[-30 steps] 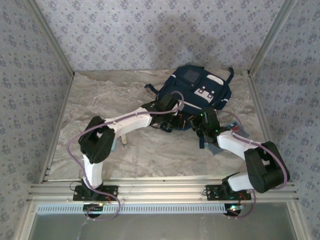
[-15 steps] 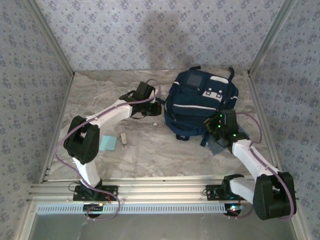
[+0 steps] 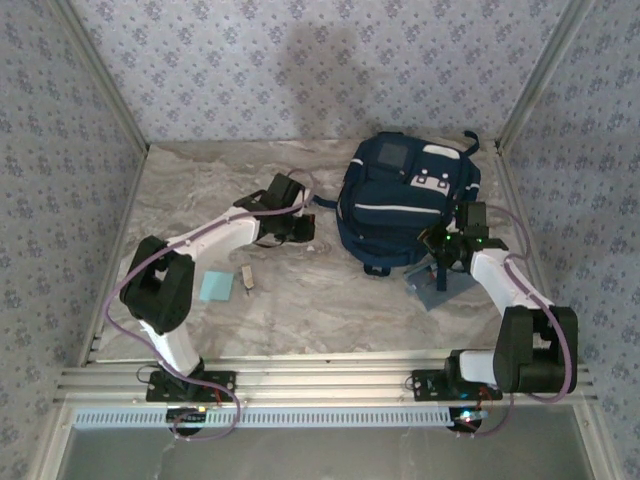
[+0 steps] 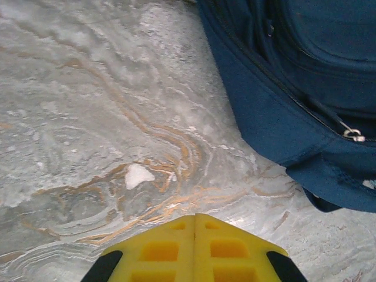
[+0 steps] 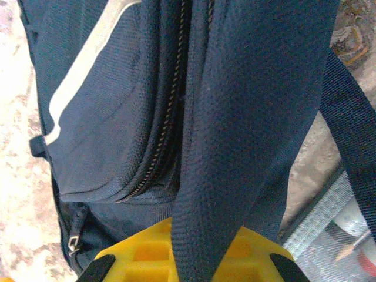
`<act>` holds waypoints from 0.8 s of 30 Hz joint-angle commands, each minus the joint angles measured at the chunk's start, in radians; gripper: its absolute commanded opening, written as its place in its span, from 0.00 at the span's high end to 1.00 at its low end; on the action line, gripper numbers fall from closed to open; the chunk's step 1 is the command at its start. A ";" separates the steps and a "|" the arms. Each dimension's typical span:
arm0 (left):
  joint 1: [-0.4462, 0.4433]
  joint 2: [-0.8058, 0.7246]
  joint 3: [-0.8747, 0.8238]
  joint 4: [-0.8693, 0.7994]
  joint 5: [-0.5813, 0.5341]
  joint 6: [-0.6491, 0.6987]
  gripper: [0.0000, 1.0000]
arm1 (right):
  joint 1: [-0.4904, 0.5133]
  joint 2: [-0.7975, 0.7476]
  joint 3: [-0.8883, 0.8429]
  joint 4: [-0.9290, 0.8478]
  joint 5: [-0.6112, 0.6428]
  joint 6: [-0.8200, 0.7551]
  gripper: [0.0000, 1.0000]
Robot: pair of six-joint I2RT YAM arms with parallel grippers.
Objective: Pack books, pencil case, and school supplies into a backpack
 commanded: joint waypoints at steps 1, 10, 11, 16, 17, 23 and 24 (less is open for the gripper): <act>-0.038 0.019 0.064 0.002 0.024 0.038 0.85 | -0.018 0.015 0.026 -0.088 -0.006 -0.110 1.00; -0.056 0.178 0.264 0.041 0.011 -0.034 0.48 | -0.029 -0.066 0.071 -0.149 0.167 -0.110 0.45; -0.058 0.198 0.284 0.044 0.010 -0.039 0.48 | -0.030 -0.065 0.086 -0.150 0.185 -0.110 0.43; -0.063 0.316 0.379 0.009 -0.011 -0.085 0.46 | -0.065 0.008 0.148 -0.123 0.218 -0.172 0.27; -0.062 0.335 0.392 0.004 -0.009 -0.094 0.46 | -0.076 0.033 0.158 -0.111 0.215 -0.183 0.22; -0.063 0.432 0.435 0.048 0.028 -0.170 0.46 | -0.120 0.206 0.202 -0.014 0.161 -0.207 0.17; -0.064 0.445 0.438 0.059 0.032 -0.180 0.47 | -0.121 0.229 0.205 -0.003 0.152 -0.205 0.17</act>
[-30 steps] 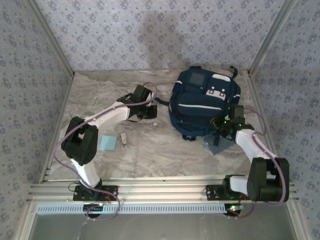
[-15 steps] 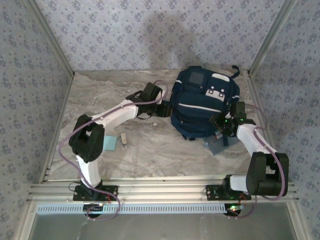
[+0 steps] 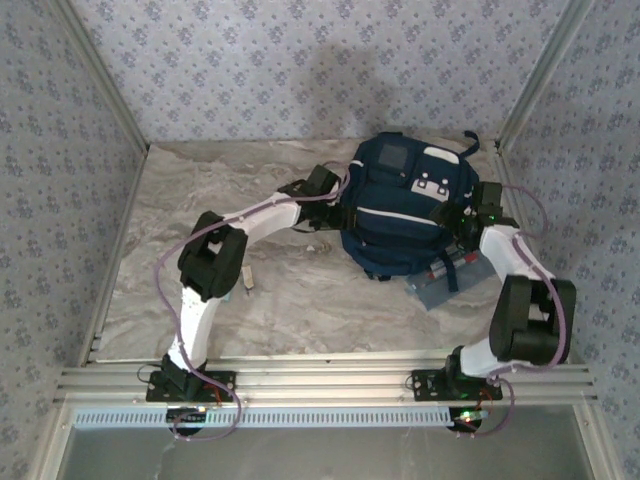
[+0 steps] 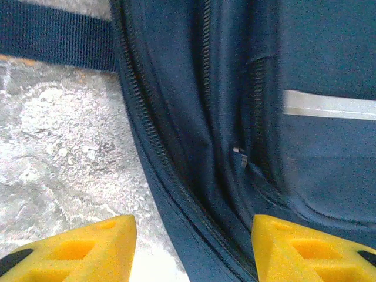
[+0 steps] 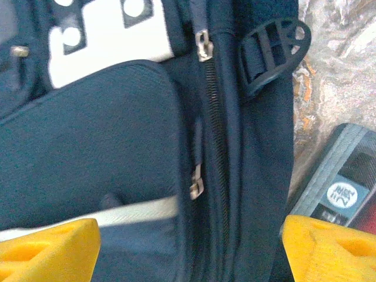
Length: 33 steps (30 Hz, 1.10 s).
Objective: Pack books, pencil case, and school supplies into a backpack
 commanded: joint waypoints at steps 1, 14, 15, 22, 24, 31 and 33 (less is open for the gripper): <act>-0.009 0.034 0.042 0.033 0.027 -0.058 0.50 | -0.007 0.062 0.024 0.043 -0.026 -0.024 0.17; -0.064 -0.215 -0.323 0.101 0.052 -0.081 1.00 | 0.098 0.305 0.204 0.097 -0.139 -0.064 0.47; -0.074 -0.237 -0.348 0.104 0.051 -0.088 1.00 | 0.112 0.327 0.234 0.093 -0.139 -0.068 0.47; -0.114 -0.252 -0.363 0.115 0.107 -0.121 0.74 | 0.164 0.475 0.458 0.041 -0.137 -0.071 0.28; -0.122 -0.248 -0.327 0.087 0.136 -0.102 0.63 | 0.164 0.477 0.499 0.012 -0.135 -0.076 0.20; -0.141 -0.293 -0.178 -0.108 0.060 0.095 0.51 | 0.176 0.286 0.433 -0.128 -0.069 -0.074 0.13; -0.141 -0.285 -0.142 -0.135 0.036 0.155 0.51 | 0.186 0.197 0.350 -0.139 -0.064 -0.057 0.14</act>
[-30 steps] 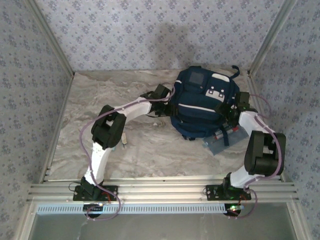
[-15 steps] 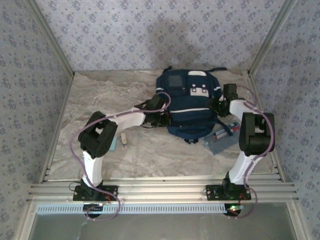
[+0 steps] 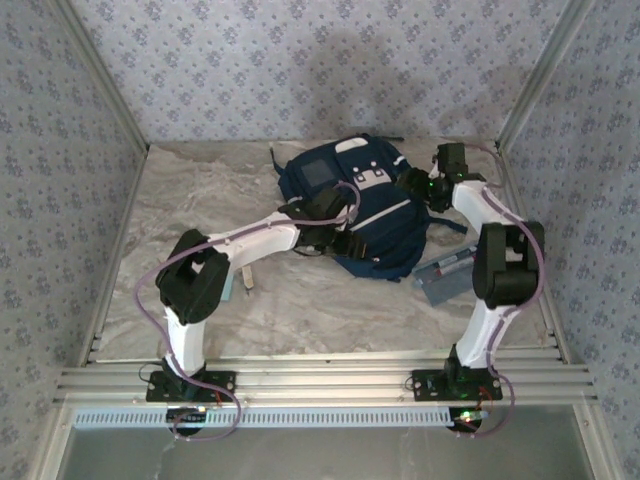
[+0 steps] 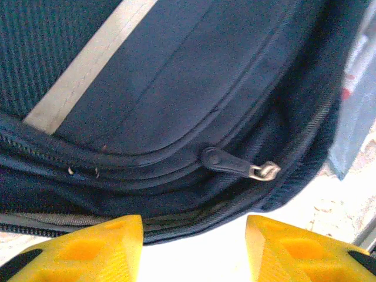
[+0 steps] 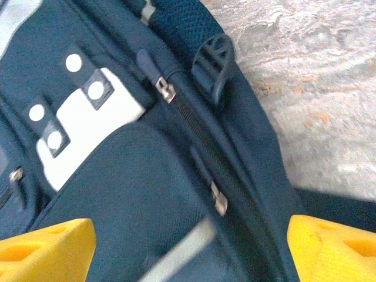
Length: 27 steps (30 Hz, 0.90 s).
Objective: Pack books, pencil case, and school supplies into a backpack
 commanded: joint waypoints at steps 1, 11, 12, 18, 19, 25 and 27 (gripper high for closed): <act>-0.003 -0.027 0.086 -0.093 -0.032 0.157 0.51 | 0.025 -0.176 -0.107 -0.092 0.025 0.031 0.15; -0.004 0.114 0.278 -0.192 0.017 0.423 0.54 | 0.112 -0.404 -0.429 -0.071 -0.002 0.210 0.23; -0.005 0.126 0.290 -0.201 0.017 0.418 0.54 | 0.127 -0.397 -0.439 -0.069 -0.011 0.228 0.23; -0.004 0.121 0.216 -0.154 -0.019 0.342 0.54 | 0.170 -0.327 -0.546 0.122 -0.029 0.348 0.23; -0.005 0.115 0.200 -0.142 -0.022 0.327 0.53 | 0.170 -0.302 -0.545 0.140 -0.018 0.350 0.25; -0.004 0.072 0.134 -0.111 -0.028 0.300 0.53 | 0.168 -0.174 -0.521 0.220 -0.035 0.297 0.77; -0.002 0.055 0.125 -0.108 -0.036 0.305 0.53 | 0.169 -0.177 -0.521 0.232 -0.043 0.244 0.97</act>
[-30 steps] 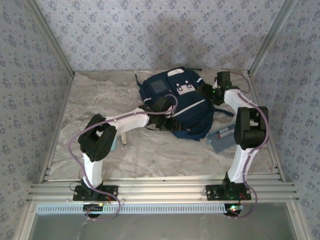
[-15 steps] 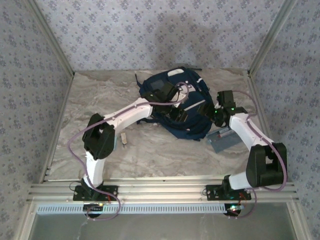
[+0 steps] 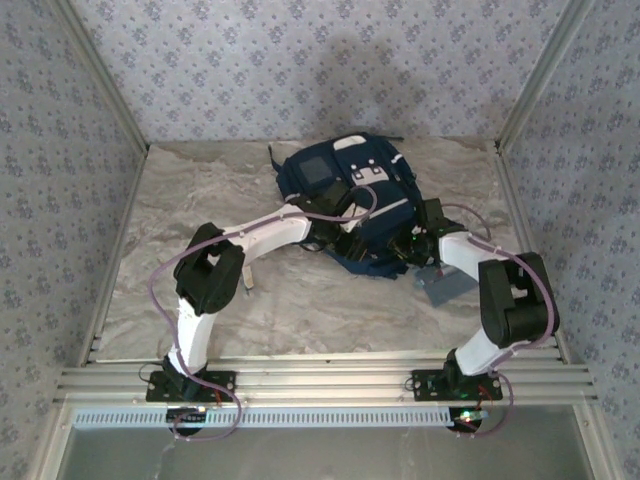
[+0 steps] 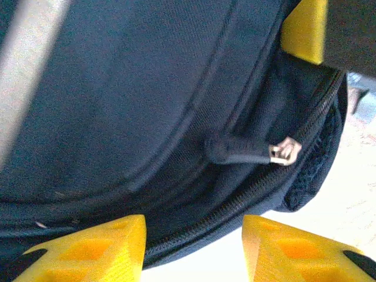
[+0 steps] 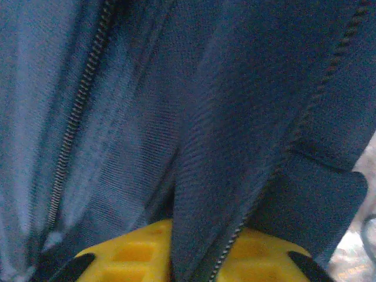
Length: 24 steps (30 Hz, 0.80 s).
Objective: Pack books, pencil case, and school supplies into a backpack
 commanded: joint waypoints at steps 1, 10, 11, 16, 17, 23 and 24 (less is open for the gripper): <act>0.002 -0.077 -0.009 0.022 -0.016 -0.006 0.53 | 0.009 0.028 0.004 0.054 -0.018 -0.098 1.00; 0.056 -0.134 0.010 0.016 0.074 0.040 0.53 | 0.023 -0.178 0.011 0.092 0.001 -0.504 1.00; 0.060 -0.142 0.012 0.018 0.081 0.046 0.53 | 0.023 -0.199 0.011 0.099 -0.006 -0.544 1.00; 0.082 -0.128 0.045 0.017 0.144 -0.043 0.50 | 0.024 -0.241 0.010 0.104 0.014 -0.602 1.00; 0.082 -0.128 0.040 0.034 0.152 -0.083 0.49 | 0.026 -0.238 0.005 0.107 0.011 -0.599 1.00; 0.076 -0.145 -0.067 0.276 0.230 -0.354 0.38 | 0.037 -0.229 -0.061 0.190 0.022 -0.562 1.00; 0.076 -0.143 -0.082 0.314 0.231 -0.390 0.38 | 0.037 -0.229 -0.066 0.201 0.020 -0.557 1.00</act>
